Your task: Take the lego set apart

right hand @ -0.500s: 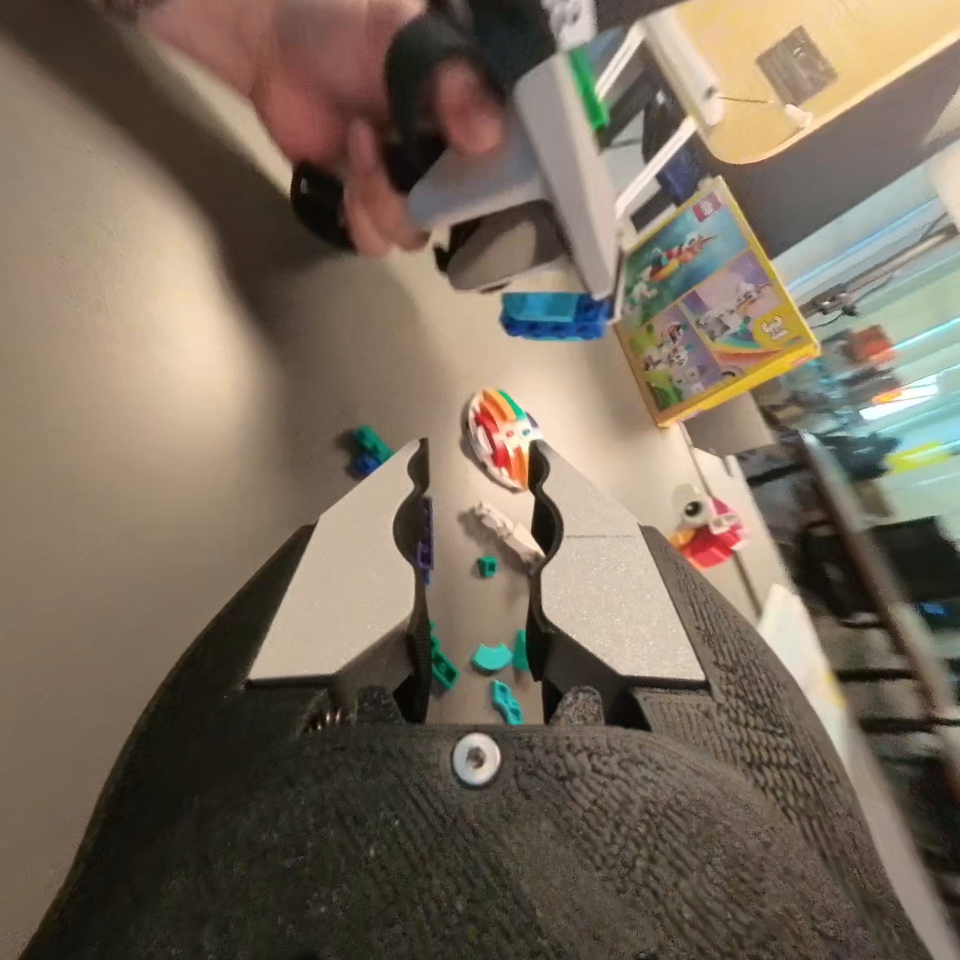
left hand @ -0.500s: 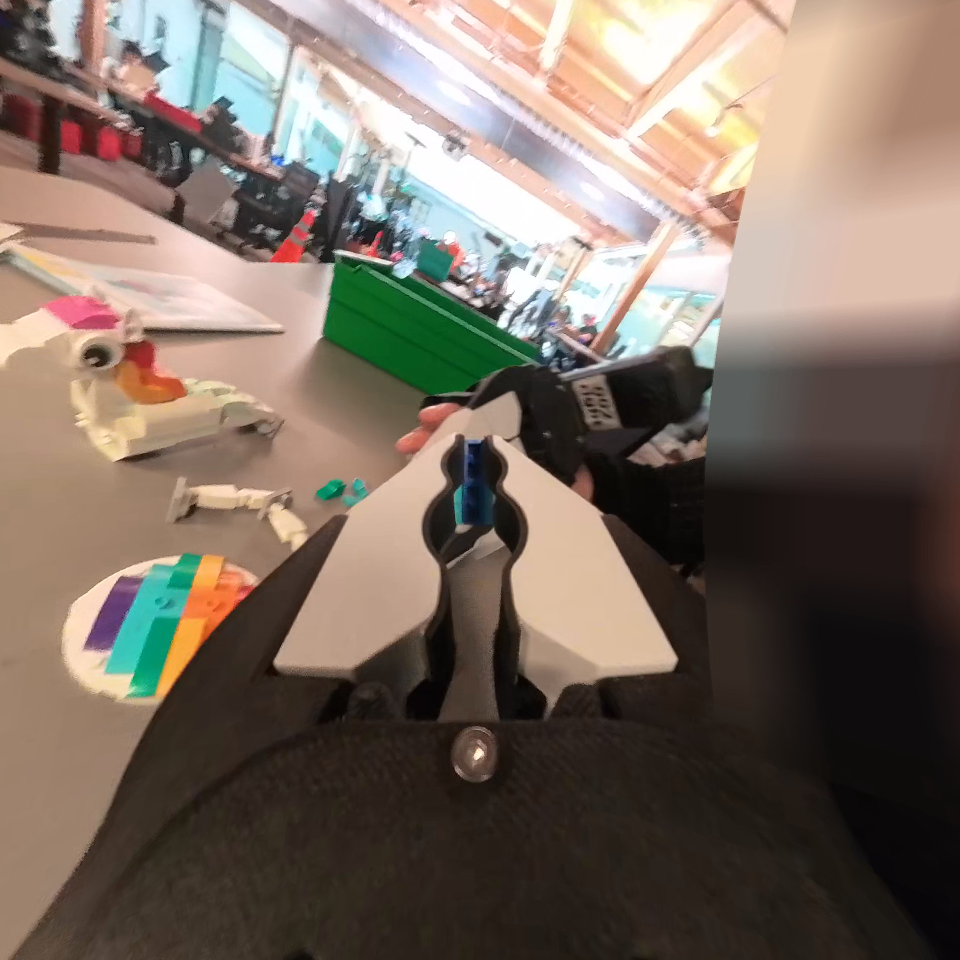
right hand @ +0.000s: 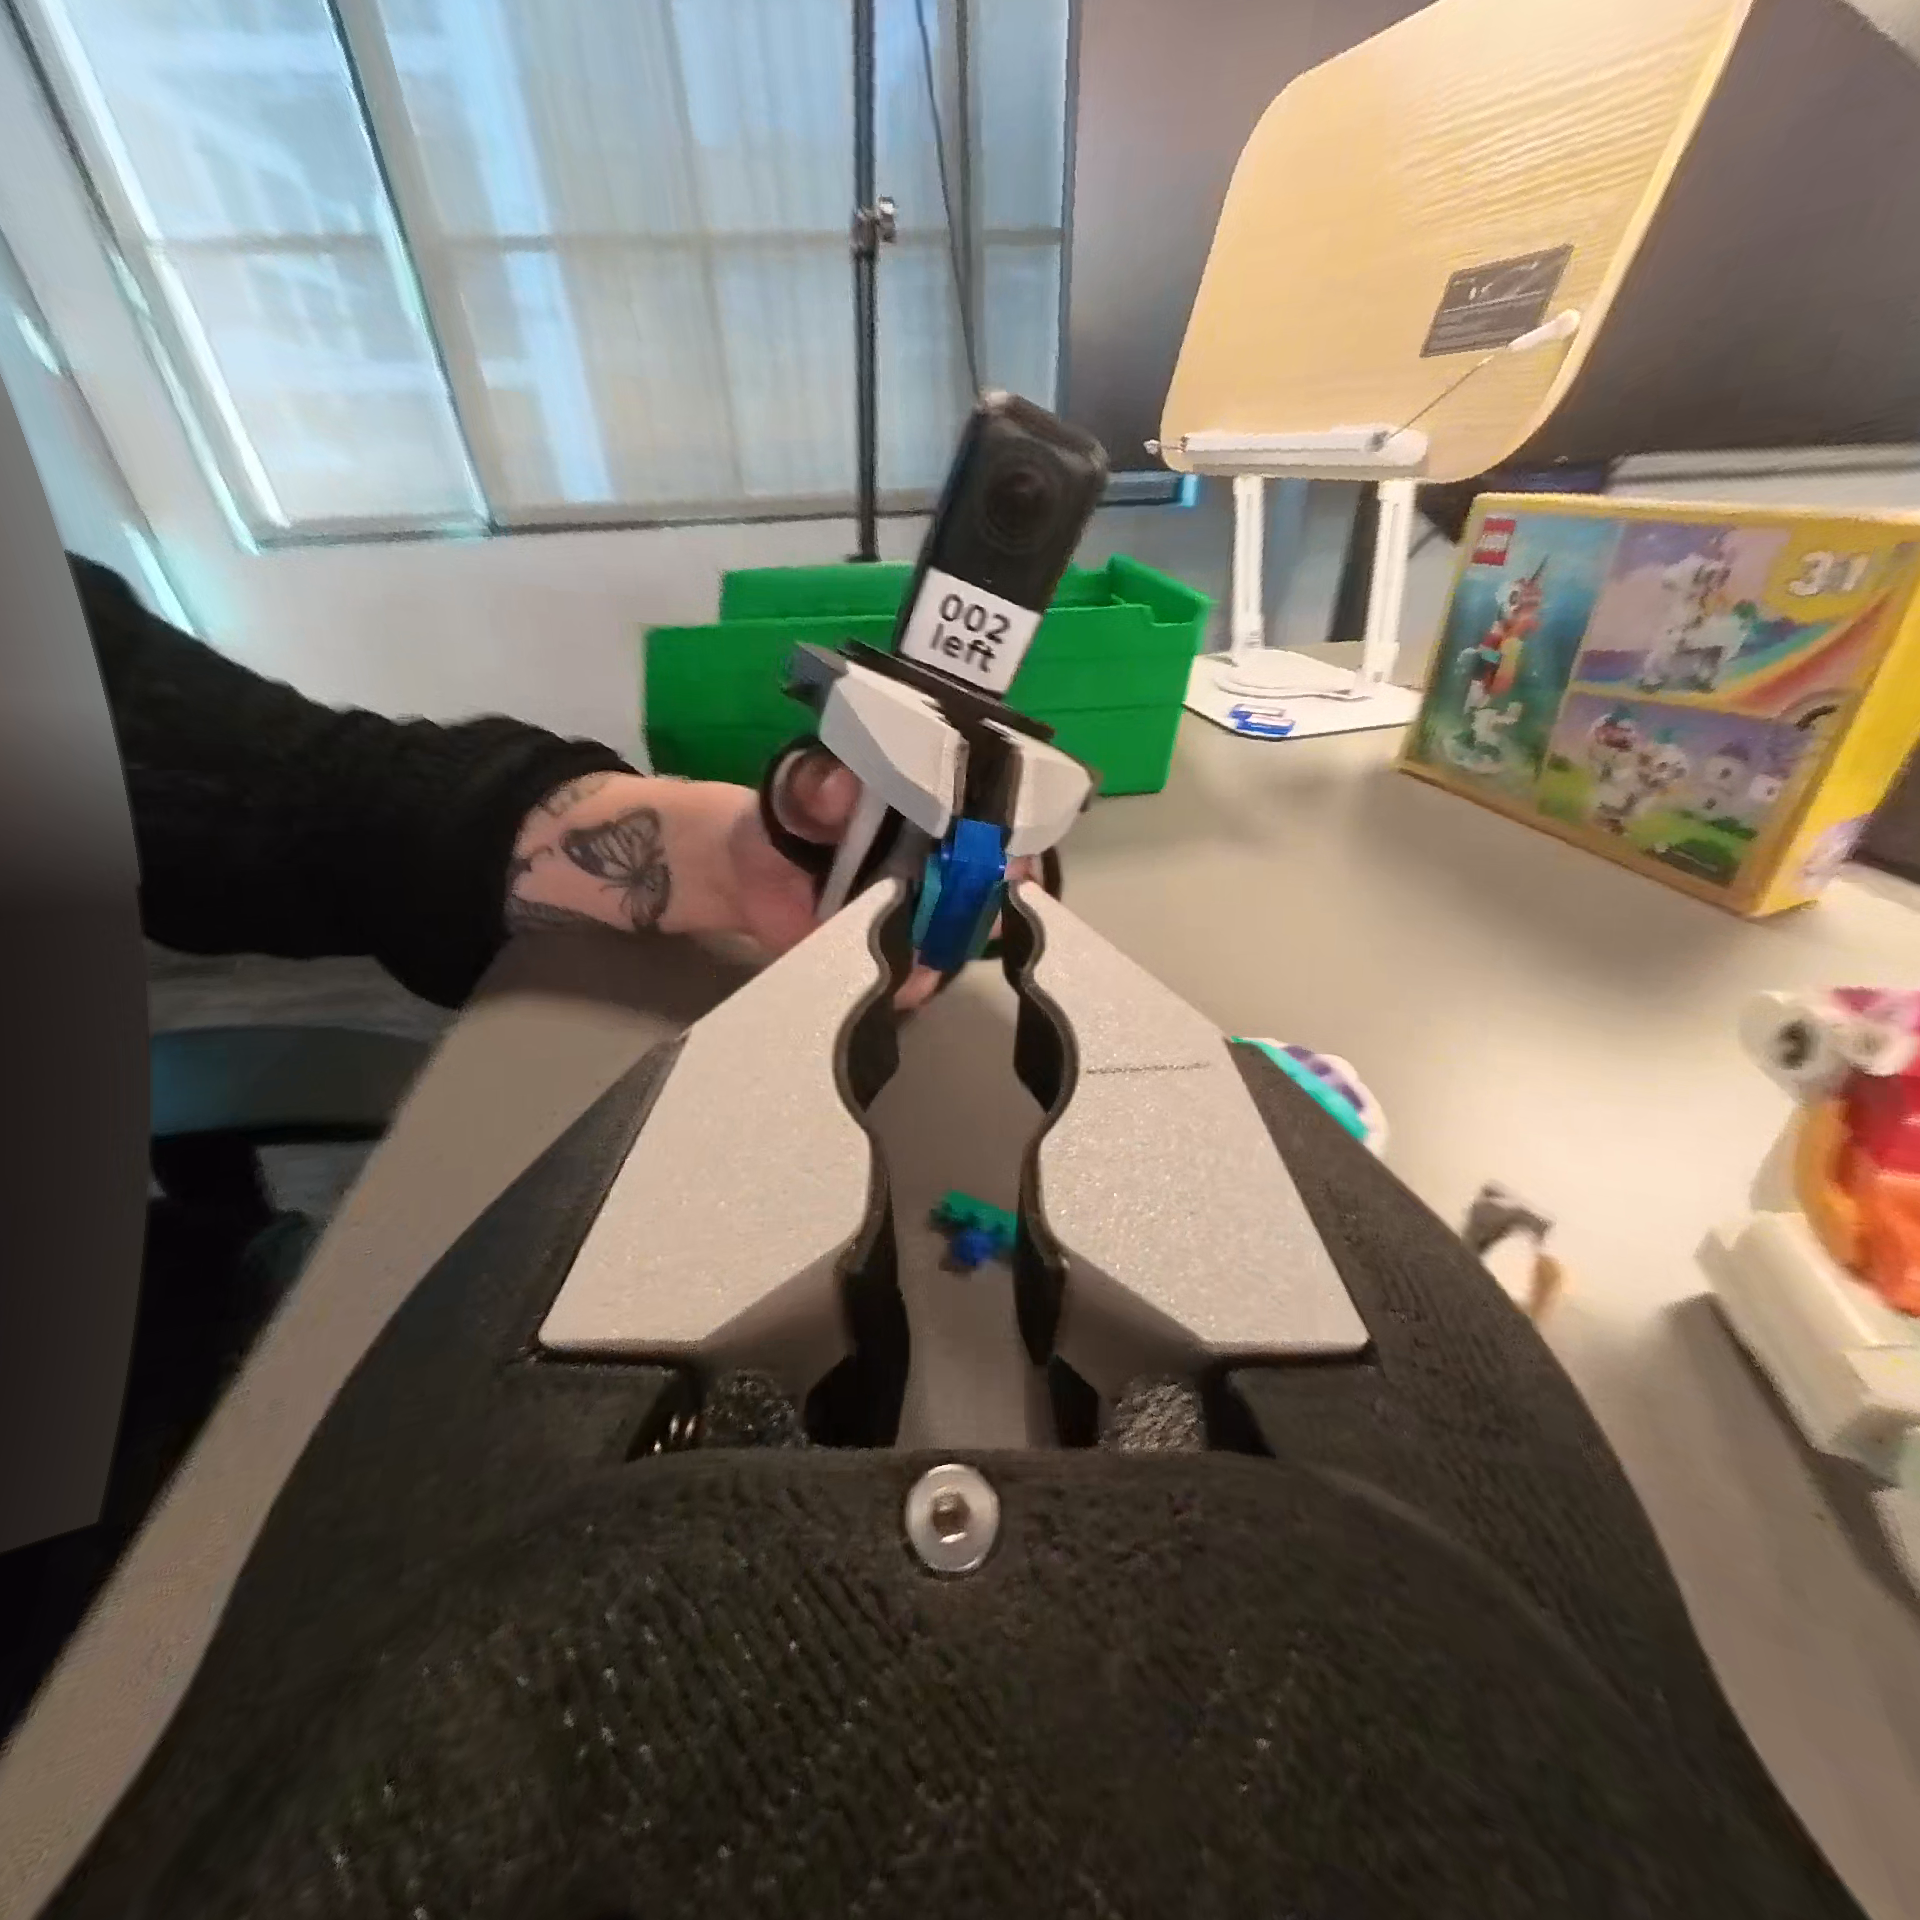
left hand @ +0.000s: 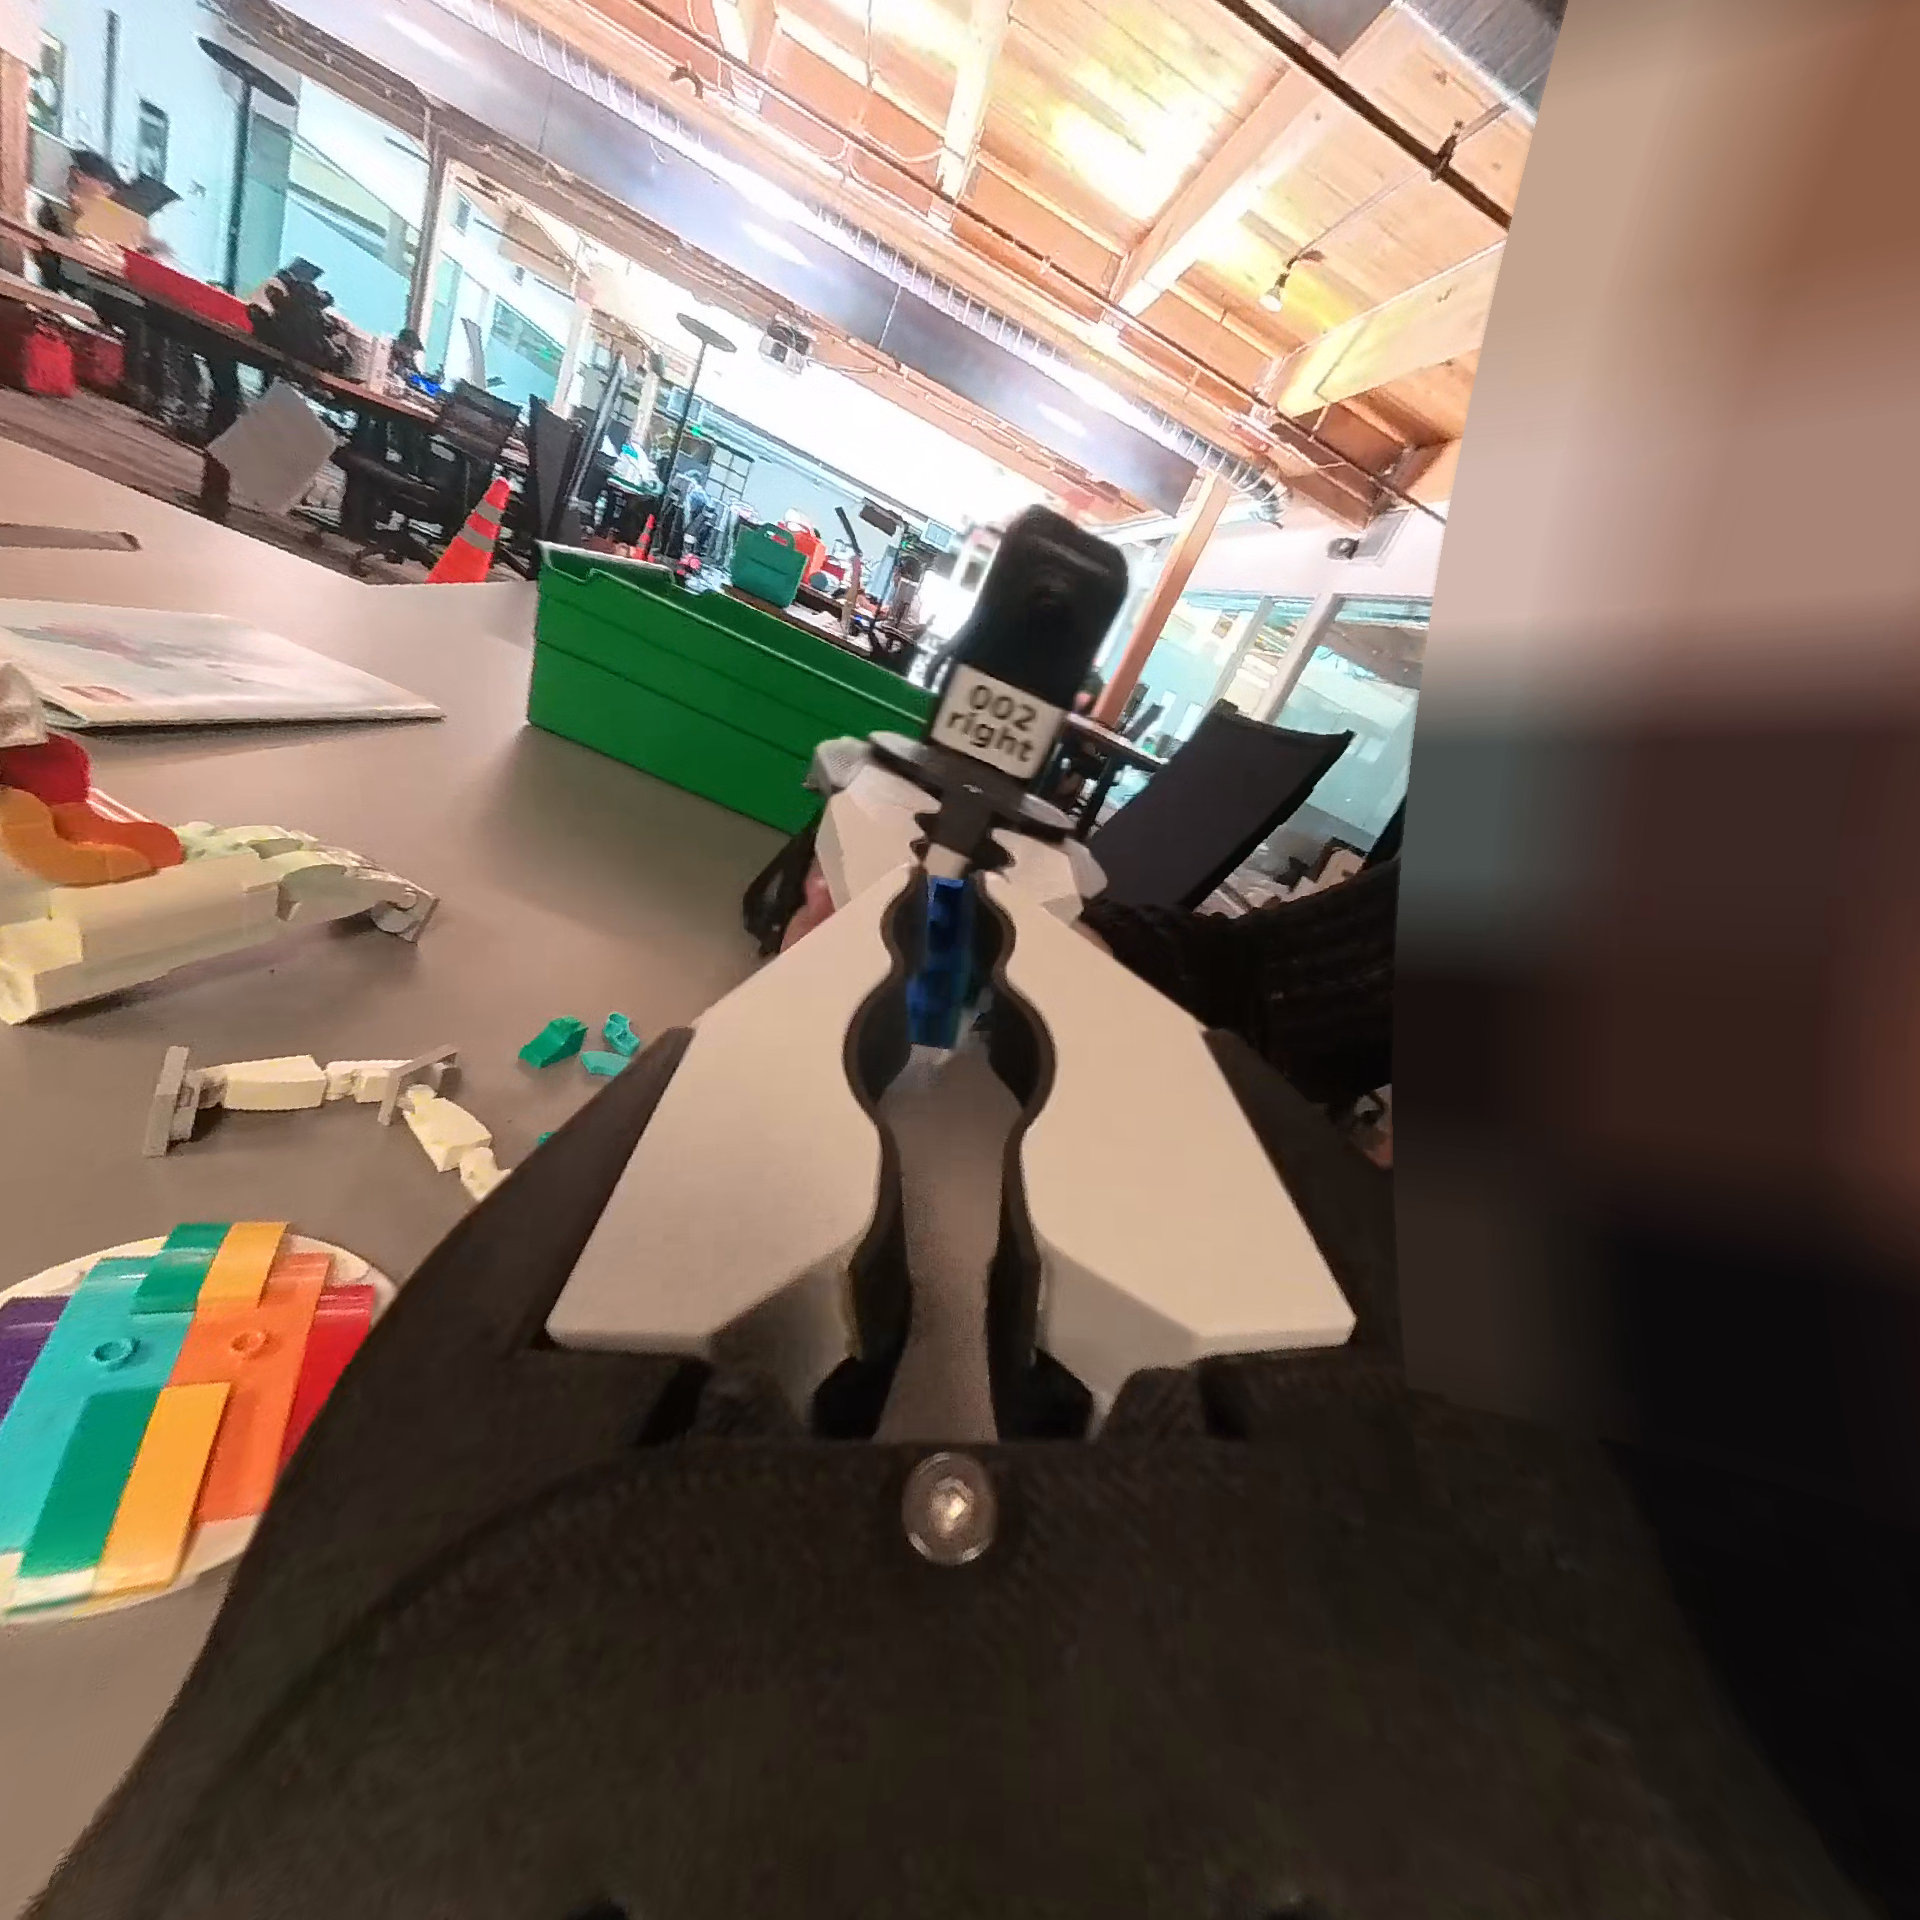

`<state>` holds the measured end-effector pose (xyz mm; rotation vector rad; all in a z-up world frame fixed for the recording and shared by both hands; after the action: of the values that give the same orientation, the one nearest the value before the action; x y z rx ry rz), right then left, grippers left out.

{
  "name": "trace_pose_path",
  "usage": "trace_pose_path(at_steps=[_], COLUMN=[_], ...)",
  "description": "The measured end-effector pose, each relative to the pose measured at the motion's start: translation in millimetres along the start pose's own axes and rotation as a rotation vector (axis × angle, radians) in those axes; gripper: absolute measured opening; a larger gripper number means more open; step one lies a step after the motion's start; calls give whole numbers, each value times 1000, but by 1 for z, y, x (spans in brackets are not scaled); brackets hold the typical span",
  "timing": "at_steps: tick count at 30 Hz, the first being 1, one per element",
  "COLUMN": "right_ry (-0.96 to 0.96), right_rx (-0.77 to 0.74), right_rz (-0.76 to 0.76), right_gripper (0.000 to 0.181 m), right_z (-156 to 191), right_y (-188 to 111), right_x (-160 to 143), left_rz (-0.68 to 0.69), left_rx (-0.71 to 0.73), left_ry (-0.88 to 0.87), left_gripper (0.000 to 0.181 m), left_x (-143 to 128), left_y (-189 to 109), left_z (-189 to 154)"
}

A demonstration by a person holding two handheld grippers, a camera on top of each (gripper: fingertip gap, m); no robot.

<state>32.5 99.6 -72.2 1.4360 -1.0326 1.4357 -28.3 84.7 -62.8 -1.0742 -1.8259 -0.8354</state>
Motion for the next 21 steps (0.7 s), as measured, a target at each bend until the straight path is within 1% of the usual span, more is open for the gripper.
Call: trace_pose_path(at_steps=[1,2,3,4,5,6,7,8,10,12,16,21], right_ry=[-73,-161,-280,-445,-639,-828,-982,-1088,-1173,-1195,-1274,-1386], right_rx=[-47,-114,-214,-328,-433,-512,-559,-579,-588,-593,-599,-613], right_rz=[28,73,140,226,320,400,454,488,519,539,581,637], right_gripper=[14,14,13,13,13,14,14,14,13,14,13,13], right_z=[-1,-4,-9,-14,-18,-19,-17,-14,-11,-13,-14,-13], right_y=[0,-1,-2,-4,-7,-8,-6,-3,3,5,7,14], right_x=[0,-1,-3,-4,-5,-6,-6,-8,-11,-13,-16,-20], left_rz=[-5,-5,-10,-27,-46,-52,-49,-43,-16,31,104,143], left_rx=[21,60,127,191,260,305,328,345,368,389,436,461], left_ry=[20,44,77,127,166,197,218,229,243,270,360,433], left_gripper=[7,7,7,0,1,7,12,20,31,34,31,24], left_x=[0,0,0,1,3,5,5,5,2,-3,-11,-17], left_y=[0,0,0,-2,-4,-6,-6,-6,-3,1,6,11], left_z=[1,4,8,12,16,19,19,19,19,20,20,19])
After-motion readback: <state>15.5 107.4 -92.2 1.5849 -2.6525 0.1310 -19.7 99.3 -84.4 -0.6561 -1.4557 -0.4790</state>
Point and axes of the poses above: each gripper's, where its closed fingertips meet, y out along the fingers, x out of its top, z = x × y across the jaws, the point moved 4 cm from there along -y, back along the fingers, and after that the axes turned 7 degrees about x, right-handed, at the moved point
